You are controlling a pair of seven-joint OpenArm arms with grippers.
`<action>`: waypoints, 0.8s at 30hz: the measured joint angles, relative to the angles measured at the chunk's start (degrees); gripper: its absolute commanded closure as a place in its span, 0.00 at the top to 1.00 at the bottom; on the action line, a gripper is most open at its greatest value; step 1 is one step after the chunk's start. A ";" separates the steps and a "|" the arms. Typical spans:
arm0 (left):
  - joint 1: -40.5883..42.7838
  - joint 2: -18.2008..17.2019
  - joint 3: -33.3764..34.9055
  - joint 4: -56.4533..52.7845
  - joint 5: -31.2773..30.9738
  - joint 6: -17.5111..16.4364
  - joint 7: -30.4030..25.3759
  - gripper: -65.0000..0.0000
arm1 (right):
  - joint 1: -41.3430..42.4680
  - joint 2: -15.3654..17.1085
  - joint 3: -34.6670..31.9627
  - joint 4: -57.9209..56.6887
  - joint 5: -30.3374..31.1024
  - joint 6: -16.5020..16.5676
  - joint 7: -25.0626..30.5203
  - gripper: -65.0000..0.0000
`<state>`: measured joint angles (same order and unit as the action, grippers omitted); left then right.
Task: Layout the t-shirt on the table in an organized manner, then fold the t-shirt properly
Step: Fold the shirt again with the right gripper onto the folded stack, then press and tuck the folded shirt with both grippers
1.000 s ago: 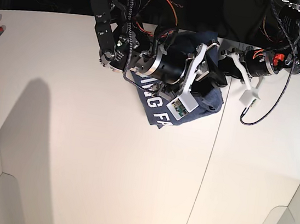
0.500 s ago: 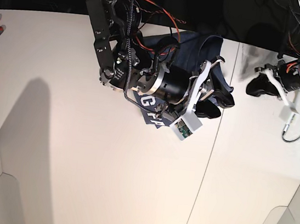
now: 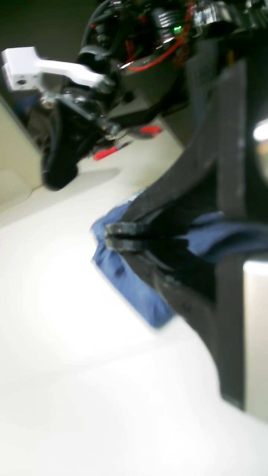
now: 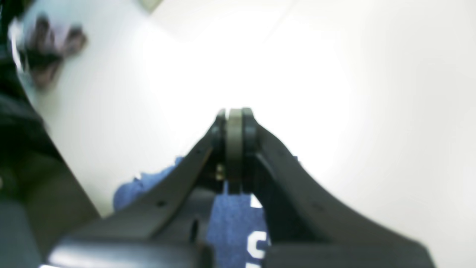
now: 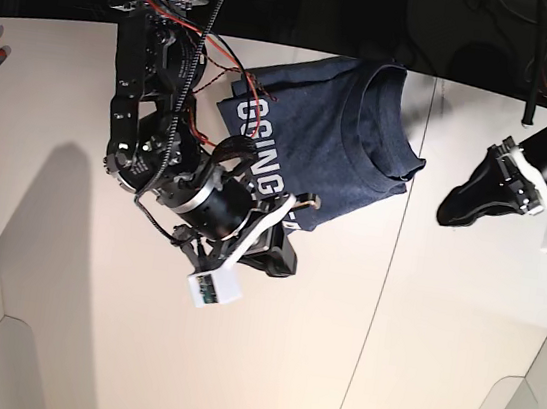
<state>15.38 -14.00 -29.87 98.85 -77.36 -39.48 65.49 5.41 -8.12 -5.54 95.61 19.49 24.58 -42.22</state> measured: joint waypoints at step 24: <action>-8.98 0.37 19.54 -24.48 30.01 5.70 -15.54 0.00 | 0.98 -0.42 9.25 -25.62 4.68 6.88 -0.81 0.00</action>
<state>6.39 -13.63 -10.33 74.37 -47.35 -33.78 49.95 6.39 -8.54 3.70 70.00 24.16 31.46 -43.03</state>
